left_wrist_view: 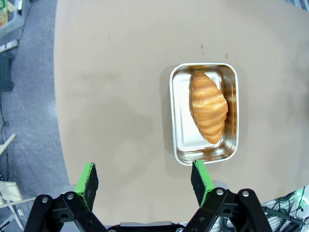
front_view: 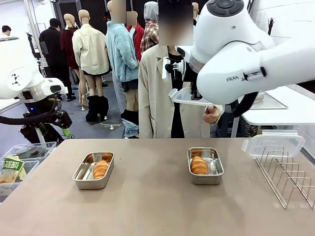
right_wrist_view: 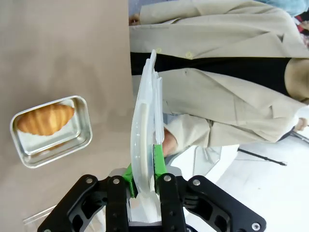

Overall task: Place the bread in airtight containers.
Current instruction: Release when the human grabs the Airtight Container lid.

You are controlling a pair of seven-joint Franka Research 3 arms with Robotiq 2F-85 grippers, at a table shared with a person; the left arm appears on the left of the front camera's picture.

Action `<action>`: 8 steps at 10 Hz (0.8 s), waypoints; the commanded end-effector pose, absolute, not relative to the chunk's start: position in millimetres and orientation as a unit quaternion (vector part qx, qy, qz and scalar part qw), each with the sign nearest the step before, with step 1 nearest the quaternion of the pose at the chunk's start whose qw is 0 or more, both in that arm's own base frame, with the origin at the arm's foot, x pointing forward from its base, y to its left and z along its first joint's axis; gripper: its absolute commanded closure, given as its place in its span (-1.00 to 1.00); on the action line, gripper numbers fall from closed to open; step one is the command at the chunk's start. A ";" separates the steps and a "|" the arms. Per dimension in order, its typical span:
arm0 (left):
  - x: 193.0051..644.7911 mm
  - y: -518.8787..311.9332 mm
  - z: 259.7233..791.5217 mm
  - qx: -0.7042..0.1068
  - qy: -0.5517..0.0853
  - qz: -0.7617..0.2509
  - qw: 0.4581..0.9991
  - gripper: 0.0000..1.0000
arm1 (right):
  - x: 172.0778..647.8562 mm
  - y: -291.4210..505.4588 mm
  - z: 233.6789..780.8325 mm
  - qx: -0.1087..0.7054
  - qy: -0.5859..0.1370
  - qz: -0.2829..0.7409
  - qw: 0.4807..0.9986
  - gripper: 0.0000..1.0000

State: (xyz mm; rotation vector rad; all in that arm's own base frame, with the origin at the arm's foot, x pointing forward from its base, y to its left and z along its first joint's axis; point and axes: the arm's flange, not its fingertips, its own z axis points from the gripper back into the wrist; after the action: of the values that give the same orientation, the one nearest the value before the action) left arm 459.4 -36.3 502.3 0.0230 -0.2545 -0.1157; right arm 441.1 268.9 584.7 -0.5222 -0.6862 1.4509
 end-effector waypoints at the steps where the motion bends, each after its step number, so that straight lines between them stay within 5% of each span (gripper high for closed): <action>1: 459.8 -34.8 502.7 0.015 -0.128 -0.053 0.990 -1.00 | 460.4 283.3 584.6 -0.238 -0.301 0.623 0.682 1.00; 7: 459.8 -34.8 502.7 0.015 -0.128 -0.053 0.990 -1.00 | 465.0 281.6 589.2 -0.224 -0.288 0.619 0.695 1.00; 8: 459.8 -34.8 502.7 0.015 -0.128 -0.053 0.990 -1.00 | 460.9 278.9 592.7 -0.220 -0.275 0.616 0.705 0.80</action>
State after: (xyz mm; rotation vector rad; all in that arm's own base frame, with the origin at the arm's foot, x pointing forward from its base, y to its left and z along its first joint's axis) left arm 459.4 -36.3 502.2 0.0230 -0.2542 -0.1157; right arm 466.8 280.1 587.0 -0.4985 -0.6411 1.4057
